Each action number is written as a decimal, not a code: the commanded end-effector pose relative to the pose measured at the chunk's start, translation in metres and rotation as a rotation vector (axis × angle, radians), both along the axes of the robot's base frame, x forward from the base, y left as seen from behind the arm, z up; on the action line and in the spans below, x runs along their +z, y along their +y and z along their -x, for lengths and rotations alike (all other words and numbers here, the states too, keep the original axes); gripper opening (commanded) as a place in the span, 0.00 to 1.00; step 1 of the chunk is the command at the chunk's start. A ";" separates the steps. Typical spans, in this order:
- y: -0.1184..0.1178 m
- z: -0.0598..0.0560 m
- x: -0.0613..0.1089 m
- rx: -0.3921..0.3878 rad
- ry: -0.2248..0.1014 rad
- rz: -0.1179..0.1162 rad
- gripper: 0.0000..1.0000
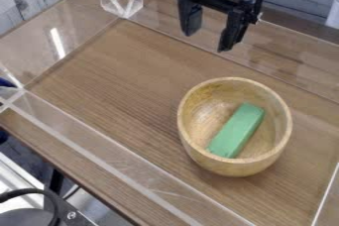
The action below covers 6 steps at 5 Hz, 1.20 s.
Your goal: Remove the green block from inside the brown bowl and put it on the table
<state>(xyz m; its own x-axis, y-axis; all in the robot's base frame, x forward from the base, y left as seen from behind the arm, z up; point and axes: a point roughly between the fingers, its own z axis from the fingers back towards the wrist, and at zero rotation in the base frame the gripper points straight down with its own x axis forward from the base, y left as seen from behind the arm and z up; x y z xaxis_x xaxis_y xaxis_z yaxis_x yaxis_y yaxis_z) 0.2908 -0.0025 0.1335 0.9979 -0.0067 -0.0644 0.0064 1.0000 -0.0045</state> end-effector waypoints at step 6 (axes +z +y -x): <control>-0.056 0.041 -0.081 -0.173 0.084 0.125 1.00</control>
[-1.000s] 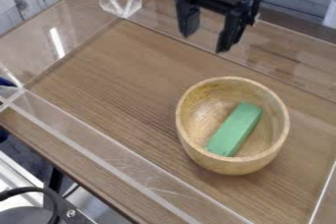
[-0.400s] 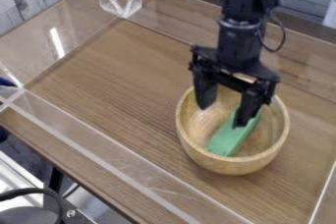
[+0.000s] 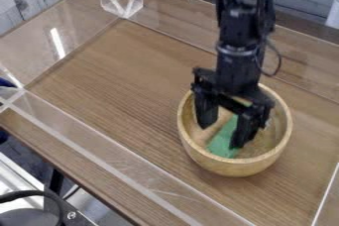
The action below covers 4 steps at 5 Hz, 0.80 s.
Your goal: Remove the green block from inside the brown bowl and put it on the table
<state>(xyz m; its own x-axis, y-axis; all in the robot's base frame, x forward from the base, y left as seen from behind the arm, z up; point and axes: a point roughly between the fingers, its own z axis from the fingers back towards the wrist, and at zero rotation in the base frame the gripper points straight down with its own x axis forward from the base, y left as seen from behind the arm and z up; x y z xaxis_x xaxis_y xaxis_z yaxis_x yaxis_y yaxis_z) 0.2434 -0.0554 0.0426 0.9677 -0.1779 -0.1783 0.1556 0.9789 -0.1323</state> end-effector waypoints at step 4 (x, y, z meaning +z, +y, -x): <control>-0.018 -0.011 0.004 -0.083 -0.036 0.007 1.00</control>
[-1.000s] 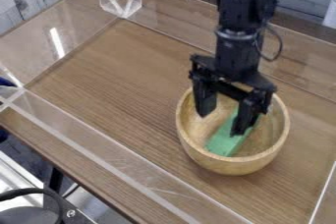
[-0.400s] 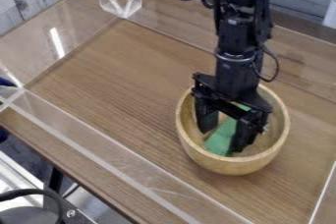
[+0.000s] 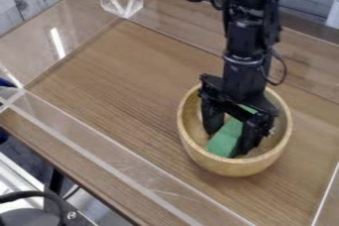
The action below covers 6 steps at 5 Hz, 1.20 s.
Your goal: Remove the green block from inside the brown bowl and put it on the table
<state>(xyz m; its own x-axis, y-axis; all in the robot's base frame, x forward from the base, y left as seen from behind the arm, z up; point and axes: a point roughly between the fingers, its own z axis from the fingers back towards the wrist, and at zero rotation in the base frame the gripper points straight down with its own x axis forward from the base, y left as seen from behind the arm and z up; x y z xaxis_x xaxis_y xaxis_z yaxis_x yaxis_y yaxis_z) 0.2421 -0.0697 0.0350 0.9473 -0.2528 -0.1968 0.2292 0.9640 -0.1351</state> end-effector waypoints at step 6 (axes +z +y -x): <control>-0.016 -0.015 0.011 0.085 -0.032 -0.066 1.00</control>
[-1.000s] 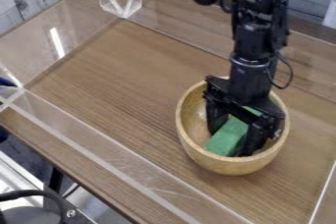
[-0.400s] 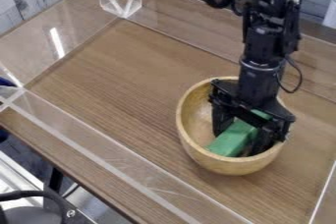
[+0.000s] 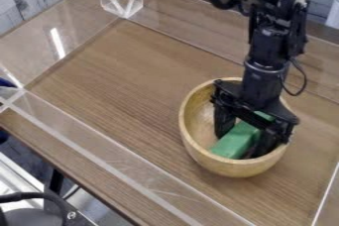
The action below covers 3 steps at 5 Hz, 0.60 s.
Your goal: Remove the green block from inside the brown bowl and put it on the table
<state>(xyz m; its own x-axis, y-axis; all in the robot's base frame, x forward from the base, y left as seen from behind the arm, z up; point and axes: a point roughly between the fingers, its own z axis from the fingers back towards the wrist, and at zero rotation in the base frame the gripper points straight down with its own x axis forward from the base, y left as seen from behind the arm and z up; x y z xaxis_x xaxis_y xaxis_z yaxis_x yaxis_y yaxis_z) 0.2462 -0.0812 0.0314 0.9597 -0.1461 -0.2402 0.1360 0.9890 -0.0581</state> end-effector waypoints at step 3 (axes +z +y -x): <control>-0.006 -0.015 0.013 0.029 -0.120 -0.044 1.00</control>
<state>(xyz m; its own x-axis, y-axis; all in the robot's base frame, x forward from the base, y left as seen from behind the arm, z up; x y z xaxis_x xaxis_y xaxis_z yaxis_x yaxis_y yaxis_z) 0.2520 -0.0826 0.0295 0.9757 -0.1024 -0.1939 0.1059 0.9943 0.0078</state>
